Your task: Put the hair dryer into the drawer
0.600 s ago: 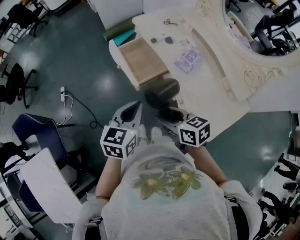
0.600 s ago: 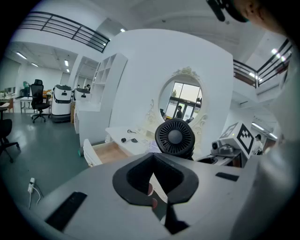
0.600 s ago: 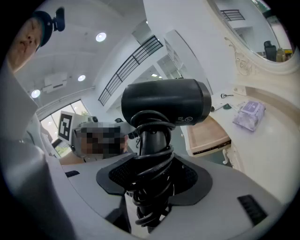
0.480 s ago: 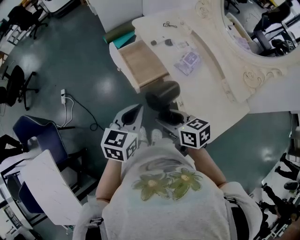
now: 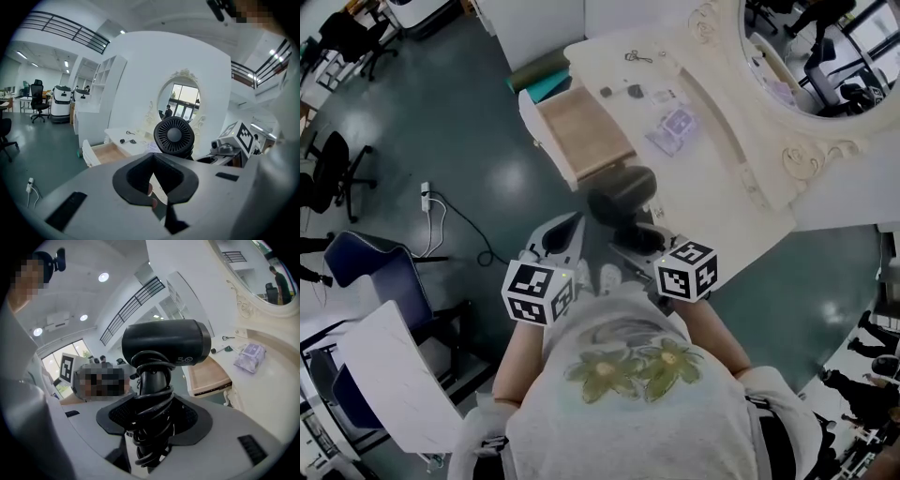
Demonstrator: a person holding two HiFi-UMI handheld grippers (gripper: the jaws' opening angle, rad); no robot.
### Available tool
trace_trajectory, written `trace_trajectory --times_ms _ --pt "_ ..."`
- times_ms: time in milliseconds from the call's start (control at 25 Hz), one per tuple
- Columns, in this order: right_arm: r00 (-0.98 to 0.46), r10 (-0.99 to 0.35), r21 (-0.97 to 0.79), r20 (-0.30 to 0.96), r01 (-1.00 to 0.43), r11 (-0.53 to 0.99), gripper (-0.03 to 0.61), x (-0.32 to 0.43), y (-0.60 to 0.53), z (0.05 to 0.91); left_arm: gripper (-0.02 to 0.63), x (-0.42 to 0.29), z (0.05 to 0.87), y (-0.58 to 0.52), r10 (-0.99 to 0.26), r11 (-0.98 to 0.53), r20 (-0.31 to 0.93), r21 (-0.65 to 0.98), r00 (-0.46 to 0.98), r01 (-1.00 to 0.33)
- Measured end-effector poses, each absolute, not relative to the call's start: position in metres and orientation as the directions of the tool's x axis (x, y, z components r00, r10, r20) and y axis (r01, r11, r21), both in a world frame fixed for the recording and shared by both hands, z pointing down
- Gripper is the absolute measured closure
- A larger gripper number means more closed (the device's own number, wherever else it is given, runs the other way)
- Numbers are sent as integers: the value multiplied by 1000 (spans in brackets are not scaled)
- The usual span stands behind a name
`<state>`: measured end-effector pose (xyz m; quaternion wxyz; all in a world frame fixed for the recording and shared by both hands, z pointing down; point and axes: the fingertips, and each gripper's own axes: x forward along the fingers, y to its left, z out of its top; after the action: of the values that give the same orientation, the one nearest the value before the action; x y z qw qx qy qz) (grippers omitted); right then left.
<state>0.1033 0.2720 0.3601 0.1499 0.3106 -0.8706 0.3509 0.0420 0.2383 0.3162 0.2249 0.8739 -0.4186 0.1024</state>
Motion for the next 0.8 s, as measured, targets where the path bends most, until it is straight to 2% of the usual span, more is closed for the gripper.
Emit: trace_trajectory --times_ms 800 --pt "-800 -389 -543 457 -597 590 351 122 275 366 603 62 324 253 -726 -492 371 310 580 -814"
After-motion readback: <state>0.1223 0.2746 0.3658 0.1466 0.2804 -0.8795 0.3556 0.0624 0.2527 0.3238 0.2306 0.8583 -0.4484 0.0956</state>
